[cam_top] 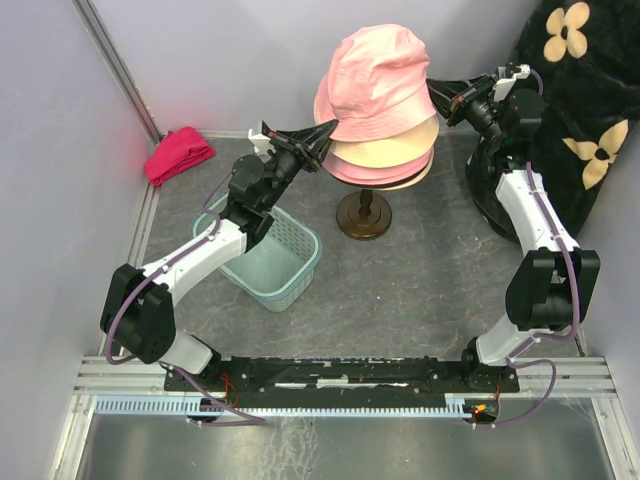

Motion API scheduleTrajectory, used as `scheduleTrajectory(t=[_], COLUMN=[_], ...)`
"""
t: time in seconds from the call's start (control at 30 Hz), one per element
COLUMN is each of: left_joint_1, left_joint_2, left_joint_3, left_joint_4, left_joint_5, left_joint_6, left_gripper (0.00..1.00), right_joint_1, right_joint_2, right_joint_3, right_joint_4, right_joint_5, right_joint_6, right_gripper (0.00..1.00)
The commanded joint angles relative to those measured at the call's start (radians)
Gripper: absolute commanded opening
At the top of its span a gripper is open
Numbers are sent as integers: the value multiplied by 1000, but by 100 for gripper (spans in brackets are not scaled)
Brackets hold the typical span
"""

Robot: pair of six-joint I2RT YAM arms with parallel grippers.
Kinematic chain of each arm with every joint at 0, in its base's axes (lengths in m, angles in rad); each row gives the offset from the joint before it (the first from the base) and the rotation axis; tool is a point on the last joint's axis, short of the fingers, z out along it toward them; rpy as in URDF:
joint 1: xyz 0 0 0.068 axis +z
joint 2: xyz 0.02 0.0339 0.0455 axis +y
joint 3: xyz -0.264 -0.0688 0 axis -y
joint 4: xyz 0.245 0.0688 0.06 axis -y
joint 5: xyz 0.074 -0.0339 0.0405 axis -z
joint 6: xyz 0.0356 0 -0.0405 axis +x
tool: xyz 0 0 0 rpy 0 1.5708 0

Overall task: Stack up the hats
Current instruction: Stack the hat on the hat.

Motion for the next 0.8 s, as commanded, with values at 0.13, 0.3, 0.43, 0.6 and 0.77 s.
scheduleTrajectory(t=[0.13,0.3,0.43,0.6,0.77], left_joint_1=[-39,-38,-38,-38,-38], left_joint_2=[-35,-60,-62,-60,-61], left_joint_3=[-57,-74,-75,-73,-72], left_joint_4=[-42,-35,-26,-5,6], left_joint_5=[-31,-68,-70,-72,-74], left_joint_6=[64,65,65,60,59], left_gripper=[3,3,4,5,7], right_joint_1=[-6,-16,-21,-32,-46], right_joint_2=[-14,-72,-124,-216,-316], right_joint_3=[-25,-92,-144,-216,-242], right_joint_4=[-75,-16,9,24,8], right_joint_5=[99,147,189,231,254], right_joint_6=[-33,10,36,67,93], right_gripper=[17,32,39,44,47])
